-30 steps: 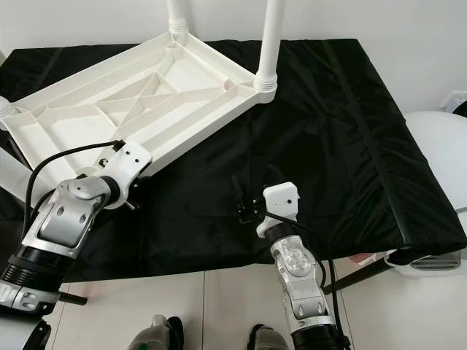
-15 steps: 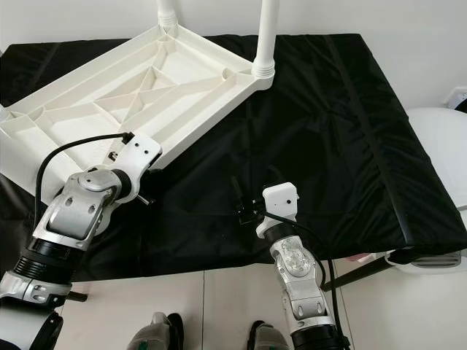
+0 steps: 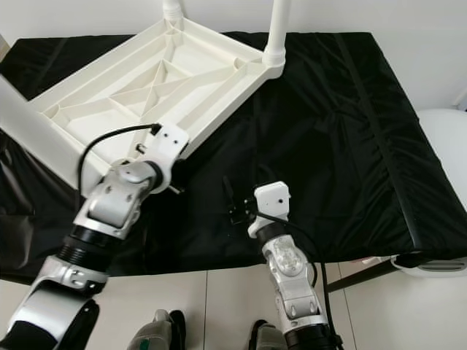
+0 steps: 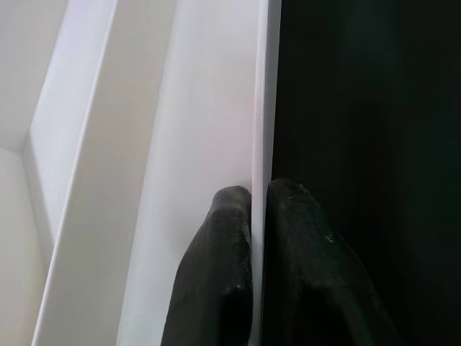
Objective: Building children table
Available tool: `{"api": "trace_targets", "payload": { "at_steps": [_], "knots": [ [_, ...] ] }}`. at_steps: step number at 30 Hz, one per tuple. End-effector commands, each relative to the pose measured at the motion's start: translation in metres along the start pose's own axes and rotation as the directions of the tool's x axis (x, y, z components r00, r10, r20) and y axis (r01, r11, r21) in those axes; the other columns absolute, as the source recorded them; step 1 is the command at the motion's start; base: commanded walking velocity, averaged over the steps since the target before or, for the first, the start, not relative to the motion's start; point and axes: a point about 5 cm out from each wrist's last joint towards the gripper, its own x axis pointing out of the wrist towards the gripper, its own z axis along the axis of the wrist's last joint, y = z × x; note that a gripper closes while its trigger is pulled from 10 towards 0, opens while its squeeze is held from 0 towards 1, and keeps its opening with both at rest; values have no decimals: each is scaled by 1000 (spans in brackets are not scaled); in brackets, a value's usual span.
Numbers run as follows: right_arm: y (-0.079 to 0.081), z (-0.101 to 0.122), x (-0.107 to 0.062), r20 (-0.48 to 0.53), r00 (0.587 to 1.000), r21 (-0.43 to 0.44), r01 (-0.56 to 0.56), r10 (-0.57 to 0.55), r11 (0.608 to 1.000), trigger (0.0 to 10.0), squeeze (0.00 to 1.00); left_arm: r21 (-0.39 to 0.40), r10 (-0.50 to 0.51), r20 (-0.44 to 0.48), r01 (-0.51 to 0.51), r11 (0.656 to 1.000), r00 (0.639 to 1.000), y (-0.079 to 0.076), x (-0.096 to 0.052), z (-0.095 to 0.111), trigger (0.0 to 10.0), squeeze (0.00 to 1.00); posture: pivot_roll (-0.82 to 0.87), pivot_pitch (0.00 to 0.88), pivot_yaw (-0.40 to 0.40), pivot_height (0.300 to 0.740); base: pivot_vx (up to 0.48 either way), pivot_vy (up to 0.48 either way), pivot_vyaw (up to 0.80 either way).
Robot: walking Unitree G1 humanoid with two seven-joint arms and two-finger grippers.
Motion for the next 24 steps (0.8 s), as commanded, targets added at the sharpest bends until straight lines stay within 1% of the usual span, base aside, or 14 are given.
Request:
{"api": "trace_targets", "payload": {
  "at_steps": [1, 2, 4, 5, 6, 9, 11, 13, 15, 17, 18, 19, 23, 24],
  "knots": [
    [1, -3, -3, -20, 1000, 0, -3, 3, 1000, 10000, 0, 52, 11, 170, -20, 998, 985, -5, -2, 31, 10000, 0, 90, 210, 31, 740, 0, 0, 0],
    [1, -3, -3, -21, 1000, -1, -3, 3, 1000, 10000, 0, 70, 10, 183, -23, 997, 983, -4, -3, 32, 10000, 0, 92, 211, 31, 740, 0, 0, 0],
    [1, -3, -4, -22, 1000, -2, -5, 5, 1000, 10000, 0, 45, 15, 204, -25, 999, 979, 0, -6, 34, 10000, 0, 94, 211, 31, 740, 0, 0, 0],
    [1, -3, -4, -22, 1000, -2, -5, 5, 1000, 10000, 0, 45, 15, 204, -25, 999, 979, 0, -6, 34, 10000, 0, 94, 211, 31, 740, 0, 0, 0],
    [1, -3, -3, -23, 1000, -2, -5, 5, 1000, 10000, 0, 33, 3, 230, -11, 999, 973, 1, -9, 37, 10000, 1000, 97, 212, 29, 740, 0, 0, 0],
    [2, -3, -2, -21, 1000, 1, -8, 8, 1000, 10000, 0, 21, -29, 317, 24, 1000, 948, 1, -18, 45, 10000, 1000, 101, 212, 28, 740, 0, 0, 0],
    [2, -3, -2, -21, 1000, 1, -8, 8, 1000, 10000, 0, 21, -29, 317, 24, 1000, 948, 1, -18, 45, 10000, 1000, 101, 212, 28, 740, 0, 0, 0],
    [2, -3, -2, -21, 1000, 2, -9, 9, 1000, 10000, 0, 24, -75, 372, 72, 997, 925, -4, -28, 49, 10000, 1000, 103, 213, 27, 740, 0, 0, 0],
    [2, -3, -1, -21, 1000, 2, -9, 9, 1000, 10000, 0, 64, -124, 406, 107, 992, 905, -9, -37, 50, 10000, 1000, 108, 212, 28, 740, 0, 0, 0],
    [2, -4, -1, -21, 1000, 2, -11, 11, 1000, 10000, 0, 125, -183, 448, 141, 982, 875, -15, -48, 50, 10000, 1000, 111, 212, 27, 740, 0, 0, 0],
    [2, -4, 0, -21, 1000, 1, -13, 13, 1000, 10000, 0, 150, -228, 465, 177, 973, 856, -19, -58, 47, 10000, 0, 115, 210, 27, 740, 0, 0, 0],
    [2, -4, 0, -21, 1000, 1, -13, 13, 1000, 10000, 0, 150, -228, 465, 177, 973, 856, -19, -58, 47, 10000, 0, 115, 210, 27, 740, 0, 0, 0],
    [1, -5, 2, -21, 1000, -1, -17, 17, 1000, 10000, 0, 182, -288, 469, 228, 957, 835, -21, -73, 30, 10000, 0, 120, 206, 25, 740, 0, 0, 0],
    [1, -5, 2, -21, 1000, -1, -17, 17, 1000, 10000, 0, 182, -288, 469, 228, 957, 835, -21, -73, 30, 10000, 0, 120, 206, 25, 740, 0, 0, 0]
  ]
}}
